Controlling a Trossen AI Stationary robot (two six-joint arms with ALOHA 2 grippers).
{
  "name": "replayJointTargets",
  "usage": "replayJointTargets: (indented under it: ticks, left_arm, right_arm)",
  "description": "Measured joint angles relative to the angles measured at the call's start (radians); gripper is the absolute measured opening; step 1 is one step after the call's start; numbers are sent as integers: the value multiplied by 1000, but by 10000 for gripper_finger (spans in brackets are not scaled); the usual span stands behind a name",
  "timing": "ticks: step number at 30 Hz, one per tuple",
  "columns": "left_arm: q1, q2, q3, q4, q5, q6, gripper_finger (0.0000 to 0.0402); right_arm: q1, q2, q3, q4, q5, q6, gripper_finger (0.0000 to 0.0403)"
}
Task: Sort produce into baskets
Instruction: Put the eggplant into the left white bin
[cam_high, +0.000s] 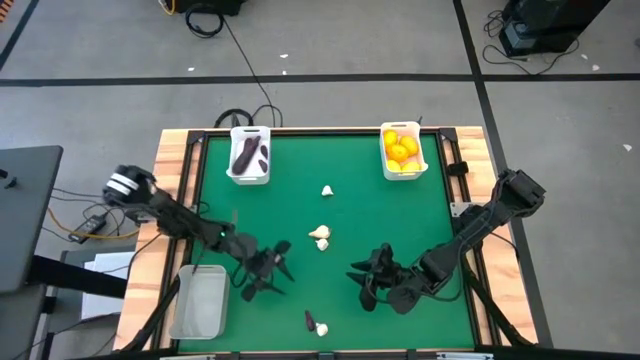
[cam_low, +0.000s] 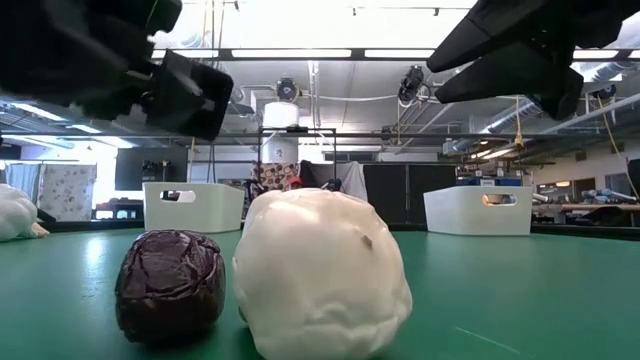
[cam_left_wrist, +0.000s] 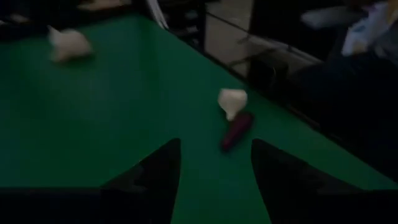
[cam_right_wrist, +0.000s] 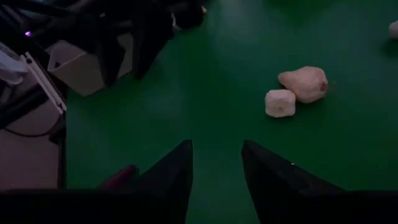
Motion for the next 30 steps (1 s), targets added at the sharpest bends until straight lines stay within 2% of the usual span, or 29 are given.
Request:
replayJointTargets:
  ticks: [5, 19, 27, 30]
  left_arm:
    - [-52, 151, 77, 12, -2, 6, 201]
    - [-103, 404, 326, -31, 20, 99, 202]
    - [-101, 443, 398, -145, 16, 114, 201]
    - [-101, 443, 400, -156, 9, 110, 189]
  right_arm:
    - [1, 0, 0, 0, 0, 22, 151]
    - [5, 0, 0, -1, 24, 37, 151]
    - [6, 0, 0, -1, 24, 36, 151]
    - [6, 0, 0, -3, 24, 35, 151]
